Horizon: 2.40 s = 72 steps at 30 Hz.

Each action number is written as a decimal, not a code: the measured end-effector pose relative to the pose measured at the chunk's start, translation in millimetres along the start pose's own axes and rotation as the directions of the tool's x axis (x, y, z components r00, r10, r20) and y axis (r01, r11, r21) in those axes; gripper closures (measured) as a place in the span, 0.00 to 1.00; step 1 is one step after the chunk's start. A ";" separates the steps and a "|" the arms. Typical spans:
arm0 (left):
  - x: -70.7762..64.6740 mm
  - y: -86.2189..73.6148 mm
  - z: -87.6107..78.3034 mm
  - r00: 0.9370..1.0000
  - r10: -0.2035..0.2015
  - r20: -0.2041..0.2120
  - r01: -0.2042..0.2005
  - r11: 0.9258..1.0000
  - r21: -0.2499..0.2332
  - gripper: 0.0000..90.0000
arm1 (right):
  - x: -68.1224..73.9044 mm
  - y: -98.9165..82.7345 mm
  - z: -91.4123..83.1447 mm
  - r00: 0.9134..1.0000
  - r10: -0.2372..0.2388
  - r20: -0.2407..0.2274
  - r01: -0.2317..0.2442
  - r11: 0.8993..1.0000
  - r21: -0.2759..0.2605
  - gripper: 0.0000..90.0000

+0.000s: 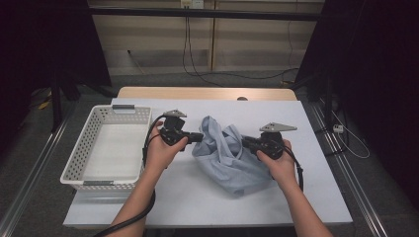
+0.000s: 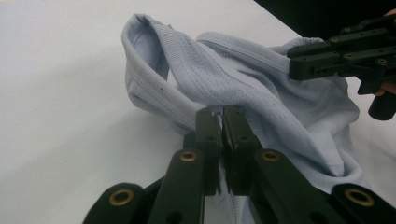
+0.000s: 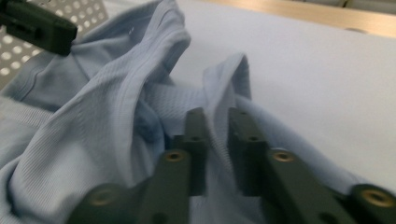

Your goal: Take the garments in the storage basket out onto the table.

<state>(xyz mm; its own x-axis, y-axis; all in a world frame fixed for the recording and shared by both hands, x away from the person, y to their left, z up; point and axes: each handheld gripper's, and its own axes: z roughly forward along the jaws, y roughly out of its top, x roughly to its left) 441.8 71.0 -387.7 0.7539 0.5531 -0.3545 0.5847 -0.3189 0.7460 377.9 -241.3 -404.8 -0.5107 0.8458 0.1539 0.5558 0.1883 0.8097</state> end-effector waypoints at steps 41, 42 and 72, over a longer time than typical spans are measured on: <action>-2.2 20.0 31.8 0.998 0.027 -0.054 -0.029 0.999 -0.038 0.28 | -17.3 -68.6 -51.9 0.999 0.023 -0.031 -0.022 0.999 0.031 0.97; -1.8 20.9 33.8 0.998 0.028 -0.049 -0.029 0.999 -0.034 0.27 | -17.4 -68.7 -51.3 0.999 0.026 -0.030 -0.025 0.999 0.030 0.97; -14.5 13.5 48.7 0.997 0.008 0.080 -0.012 0.999 0.041 0.92 | -20.4 -63.1 -53.9 0.999 0.031 -0.016 -0.031 1.000 -0.002 0.96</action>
<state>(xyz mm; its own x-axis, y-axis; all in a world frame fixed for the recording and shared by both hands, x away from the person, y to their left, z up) 453.4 21.2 -399.9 0.7804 0.4868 -0.3923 0.5876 -0.3566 0.7264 317.9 -297.3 -428.5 -0.5041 0.8429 0.1880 0.5700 0.1612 0.8057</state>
